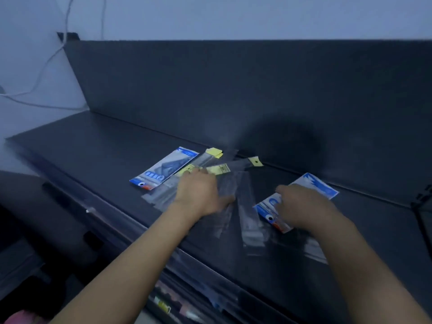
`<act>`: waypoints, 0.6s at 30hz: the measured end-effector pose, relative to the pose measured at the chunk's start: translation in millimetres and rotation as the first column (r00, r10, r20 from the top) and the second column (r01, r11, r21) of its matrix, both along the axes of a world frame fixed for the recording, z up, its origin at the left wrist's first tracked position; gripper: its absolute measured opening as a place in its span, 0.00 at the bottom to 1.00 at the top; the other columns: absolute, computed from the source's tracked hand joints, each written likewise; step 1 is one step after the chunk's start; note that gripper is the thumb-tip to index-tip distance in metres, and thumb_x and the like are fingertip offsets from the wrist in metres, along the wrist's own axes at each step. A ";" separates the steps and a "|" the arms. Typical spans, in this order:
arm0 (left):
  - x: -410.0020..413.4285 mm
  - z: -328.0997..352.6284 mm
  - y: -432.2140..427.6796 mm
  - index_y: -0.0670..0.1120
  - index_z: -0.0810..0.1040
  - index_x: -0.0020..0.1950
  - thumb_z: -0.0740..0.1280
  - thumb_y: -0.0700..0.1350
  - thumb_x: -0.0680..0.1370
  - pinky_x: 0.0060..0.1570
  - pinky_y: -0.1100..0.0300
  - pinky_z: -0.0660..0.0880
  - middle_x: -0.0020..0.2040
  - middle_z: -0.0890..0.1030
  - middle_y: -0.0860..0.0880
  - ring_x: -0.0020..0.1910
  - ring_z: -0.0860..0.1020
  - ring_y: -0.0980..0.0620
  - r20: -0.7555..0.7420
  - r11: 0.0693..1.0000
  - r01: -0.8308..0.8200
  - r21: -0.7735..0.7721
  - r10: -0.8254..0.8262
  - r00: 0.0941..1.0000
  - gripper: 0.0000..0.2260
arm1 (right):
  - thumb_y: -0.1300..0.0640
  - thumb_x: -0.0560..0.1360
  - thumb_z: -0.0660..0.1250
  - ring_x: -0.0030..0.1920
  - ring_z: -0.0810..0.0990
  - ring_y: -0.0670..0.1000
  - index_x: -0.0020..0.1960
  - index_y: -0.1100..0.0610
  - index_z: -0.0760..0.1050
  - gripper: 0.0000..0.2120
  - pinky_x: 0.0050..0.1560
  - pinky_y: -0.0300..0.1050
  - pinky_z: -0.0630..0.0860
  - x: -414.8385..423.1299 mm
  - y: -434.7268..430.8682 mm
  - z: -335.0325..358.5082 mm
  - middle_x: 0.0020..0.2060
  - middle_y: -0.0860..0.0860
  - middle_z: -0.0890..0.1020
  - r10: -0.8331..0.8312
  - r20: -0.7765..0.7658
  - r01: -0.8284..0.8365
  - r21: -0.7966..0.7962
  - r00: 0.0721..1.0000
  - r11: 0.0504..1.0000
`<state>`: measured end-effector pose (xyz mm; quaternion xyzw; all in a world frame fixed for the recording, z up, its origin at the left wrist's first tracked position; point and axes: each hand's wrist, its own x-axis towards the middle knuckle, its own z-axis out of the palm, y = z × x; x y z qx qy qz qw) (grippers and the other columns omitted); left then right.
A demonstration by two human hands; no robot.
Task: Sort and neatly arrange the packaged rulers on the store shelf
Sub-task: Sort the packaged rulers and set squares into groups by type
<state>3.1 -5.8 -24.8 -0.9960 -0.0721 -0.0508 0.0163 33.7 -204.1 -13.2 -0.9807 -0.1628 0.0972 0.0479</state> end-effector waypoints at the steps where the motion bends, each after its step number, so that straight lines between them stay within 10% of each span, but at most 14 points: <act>1: 8.0 2.8 3.1 0.42 0.78 0.53 0.63 0.68 0.72 0.54 0.53 0.69 0.56 0.79 0.43 0.59 0.74 0.43 0.005 0.999 0.052 0.015 -0.052 0.999 0.30 | 0.54 0.79 0.56 0.58 0.74 0.56 0.59 0.54 0.70 0.11 0.48 0.46 0.70 3.2 0.4 -1.3 0.60 0.54 0.75 -0.077 -0.012 0.077 -0.030 0.997 0.997; 5: 18.5 10.8 13.9 0.44 0.69 0.36 0.65 0.57 0.74 0.41 0.59 0.66 0.43 0.78 0.47 0.50 0.78 0.45 -0.016 0.973 0.229 0.022 -0.229 0.973 0.18 | 0.52 0.78 0.56 0.48 0.72 0.55 0.44 0.53 0.67 0.07 0.43 0.45 0.67 -1.1 21.5 -11.1 0.54 0.53 0.78 -0.265 -0.019 0.264 -0.053 0.964 0.963; 11: 13.0 8.0 21.5 0.46 0.60 0.34 0.68 0.46 0.72 0.40 0.57 0.67 0.35 0.65 0.49 0.46 0.75 0.46 -0.038 0.909 0.415 -0.024 -0.416 0.909 0.17 | 0.51 0.76 0.61 0.49 0.77 0.56 0.53 0.53 0.76 0.09 0.41 0.42 0.70 -20.2 48.2 -14.5 0.50 0.52 0.80 -0.420 0.070 0.415 0.076 0.905 0.907; 18: 9.0 4.9 44.5 0.43 0.74 0.51 0.64 0.35 0.75 0.40 0.57 0.67 0.55 0.75 0.44 0.52 0.77 0.44 -0.050 0.896 0.445 -0.009 -0.445 0.894 0.07 | 0.40 0.69 0.68 0.59 0.74 0.58 0.67 0.52 0.69 0.30 0.53 0.48 0.72 -23.6 32.4 -17.8 0.61 0.54 0.76 -0.617 -0.007 0.603 0.219 0.787 0.767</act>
